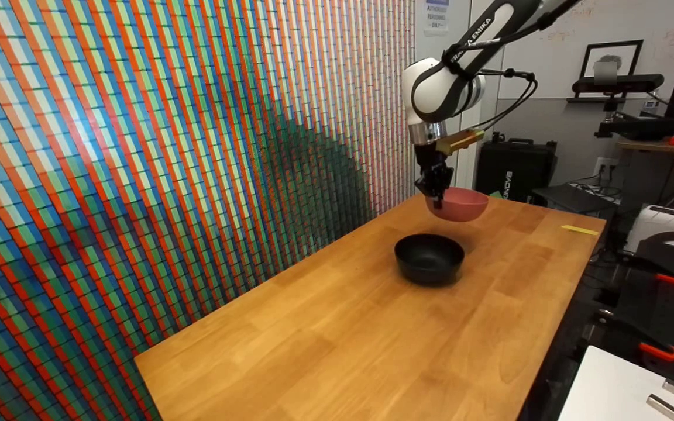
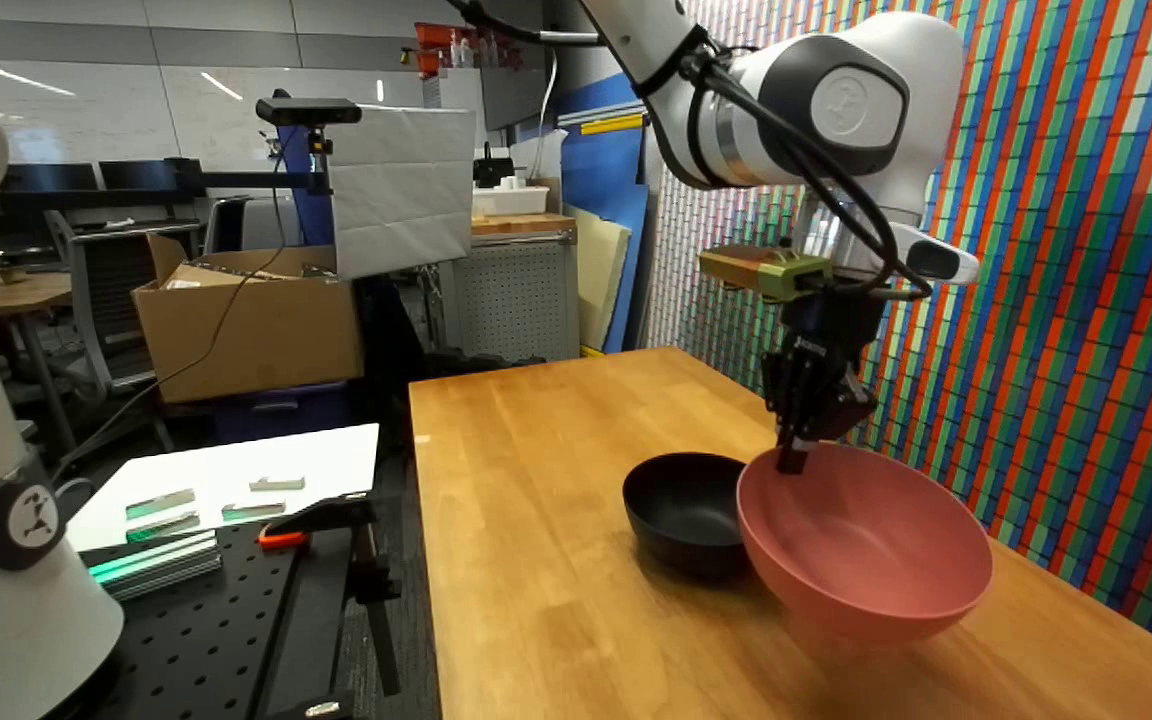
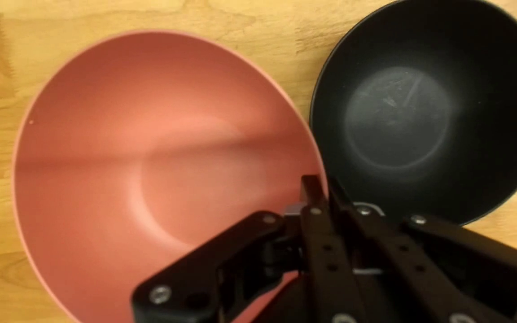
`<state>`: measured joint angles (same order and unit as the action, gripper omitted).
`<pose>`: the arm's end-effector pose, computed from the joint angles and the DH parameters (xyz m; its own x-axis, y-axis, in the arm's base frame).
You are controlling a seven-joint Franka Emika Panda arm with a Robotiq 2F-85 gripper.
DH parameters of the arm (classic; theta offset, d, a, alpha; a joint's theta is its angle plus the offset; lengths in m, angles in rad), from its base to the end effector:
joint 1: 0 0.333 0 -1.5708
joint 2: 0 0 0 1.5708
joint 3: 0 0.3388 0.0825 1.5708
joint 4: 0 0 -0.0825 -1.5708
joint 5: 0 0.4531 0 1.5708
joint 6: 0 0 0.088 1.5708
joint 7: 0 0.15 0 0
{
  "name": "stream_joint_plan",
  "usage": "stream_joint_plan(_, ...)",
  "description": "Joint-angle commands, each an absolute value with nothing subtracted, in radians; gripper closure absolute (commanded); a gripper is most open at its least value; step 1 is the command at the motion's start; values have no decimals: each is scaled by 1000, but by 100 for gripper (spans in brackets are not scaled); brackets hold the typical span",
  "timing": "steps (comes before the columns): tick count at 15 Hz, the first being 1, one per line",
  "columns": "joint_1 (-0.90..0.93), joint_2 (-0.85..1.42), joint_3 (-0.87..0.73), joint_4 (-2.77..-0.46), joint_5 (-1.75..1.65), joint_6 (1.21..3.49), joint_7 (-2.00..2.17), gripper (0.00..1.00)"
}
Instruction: Put the brown bowl on top of the black bowl
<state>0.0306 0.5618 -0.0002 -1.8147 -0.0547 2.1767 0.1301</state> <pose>0.6800 0.0167 0.1417 0.9789 -0.0689 -0.1925 -0.0577 -0.9963 0.0635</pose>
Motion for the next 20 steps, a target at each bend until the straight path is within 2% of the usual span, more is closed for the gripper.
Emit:
stream_joint_plan(1,48,467,24,-1909,-35,2156,104,94)
stream_joint_plan(10,163,429,65,-2063,-98,2298,146,95)
stream_joint_plan(20,279,497,59,-2026,-211,2356,234,95)
